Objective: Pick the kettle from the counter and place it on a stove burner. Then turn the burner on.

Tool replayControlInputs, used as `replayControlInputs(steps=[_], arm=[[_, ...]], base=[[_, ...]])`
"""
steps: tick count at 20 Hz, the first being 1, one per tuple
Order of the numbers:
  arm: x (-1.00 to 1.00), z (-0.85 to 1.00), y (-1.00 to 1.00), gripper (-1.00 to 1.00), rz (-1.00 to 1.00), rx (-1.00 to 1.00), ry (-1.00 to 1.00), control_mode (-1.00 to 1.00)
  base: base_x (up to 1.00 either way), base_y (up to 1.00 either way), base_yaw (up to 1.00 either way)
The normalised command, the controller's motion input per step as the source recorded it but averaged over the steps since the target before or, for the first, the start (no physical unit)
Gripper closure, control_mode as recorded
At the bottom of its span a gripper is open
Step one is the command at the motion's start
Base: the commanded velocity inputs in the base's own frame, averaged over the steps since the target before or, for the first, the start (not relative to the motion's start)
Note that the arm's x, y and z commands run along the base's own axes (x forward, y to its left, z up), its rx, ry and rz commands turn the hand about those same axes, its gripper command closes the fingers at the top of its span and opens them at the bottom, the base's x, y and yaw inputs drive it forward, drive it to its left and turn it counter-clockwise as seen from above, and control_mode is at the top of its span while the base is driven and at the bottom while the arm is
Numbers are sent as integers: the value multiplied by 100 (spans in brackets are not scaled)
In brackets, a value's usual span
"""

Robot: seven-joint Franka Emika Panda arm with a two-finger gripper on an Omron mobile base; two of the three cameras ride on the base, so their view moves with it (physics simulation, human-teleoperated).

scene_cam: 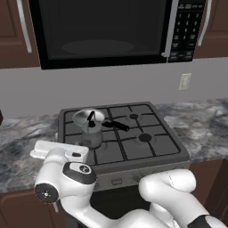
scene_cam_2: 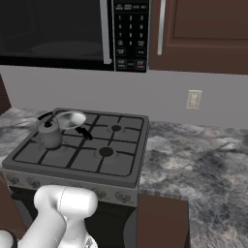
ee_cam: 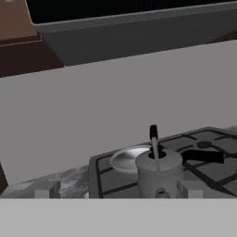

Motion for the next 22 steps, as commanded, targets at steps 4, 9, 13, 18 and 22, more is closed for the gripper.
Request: replayControlInputs(steps=[4,9,13,18,22], arm=[[-7,-16,2,-100,0,-4,-4,-100],[-6,-32,0,-100,0,-7,-1,-100],[-18,-33,5,-100,0,-8,-1,-100],[-27,-28,6,-100,0,-7,-3,-100],[-27,-34,2,-100,0,-5,-5,-100]], base=[[0,0,0],[0,0,0],[0,0,0],[0,0,0],[0,0,0]])
